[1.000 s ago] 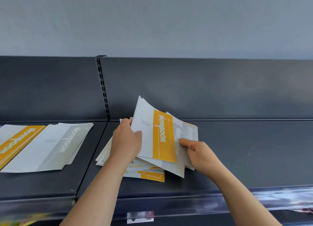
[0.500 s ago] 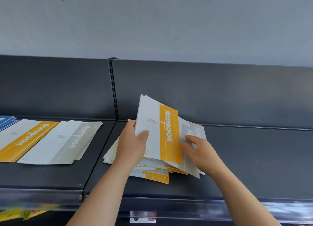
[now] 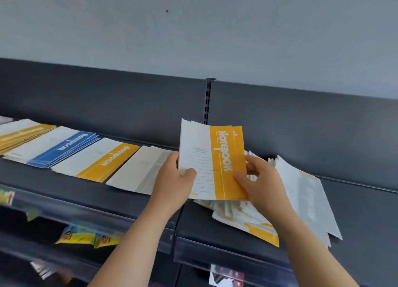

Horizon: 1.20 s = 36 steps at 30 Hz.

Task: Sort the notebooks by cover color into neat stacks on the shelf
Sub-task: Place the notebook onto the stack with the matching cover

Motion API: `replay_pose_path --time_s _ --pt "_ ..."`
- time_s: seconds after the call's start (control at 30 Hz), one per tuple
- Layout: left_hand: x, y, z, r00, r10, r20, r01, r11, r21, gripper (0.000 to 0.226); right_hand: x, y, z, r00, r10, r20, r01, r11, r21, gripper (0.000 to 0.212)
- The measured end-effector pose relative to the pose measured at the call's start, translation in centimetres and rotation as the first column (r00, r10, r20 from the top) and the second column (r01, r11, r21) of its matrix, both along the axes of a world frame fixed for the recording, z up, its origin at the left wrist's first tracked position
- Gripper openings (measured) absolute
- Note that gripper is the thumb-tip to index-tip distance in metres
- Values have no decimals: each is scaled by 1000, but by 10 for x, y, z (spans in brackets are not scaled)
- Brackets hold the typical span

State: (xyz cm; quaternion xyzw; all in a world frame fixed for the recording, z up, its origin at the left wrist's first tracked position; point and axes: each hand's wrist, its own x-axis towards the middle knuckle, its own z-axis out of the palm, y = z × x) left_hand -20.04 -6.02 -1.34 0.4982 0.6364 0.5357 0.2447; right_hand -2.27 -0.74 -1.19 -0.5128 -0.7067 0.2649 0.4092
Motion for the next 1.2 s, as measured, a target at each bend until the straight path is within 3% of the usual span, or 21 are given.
replay_pose_path --time_s 0.37,0.7,1.2 --pt "-181 -63 4 976 173 -132 -172 985 20 20 -186 -29 -5 985 163 -52 -165 986 -20 42" --pt "-343 -107 2 946 223 -237 -251 963 -95 22 -351 -64 -16 979 202 -36 -205 972 -111 53" --pt "-500 -65 -13 916 271 -295 -313 944 -105 29 -514 -16 -26 962 274 7 -269 951 -152 42"
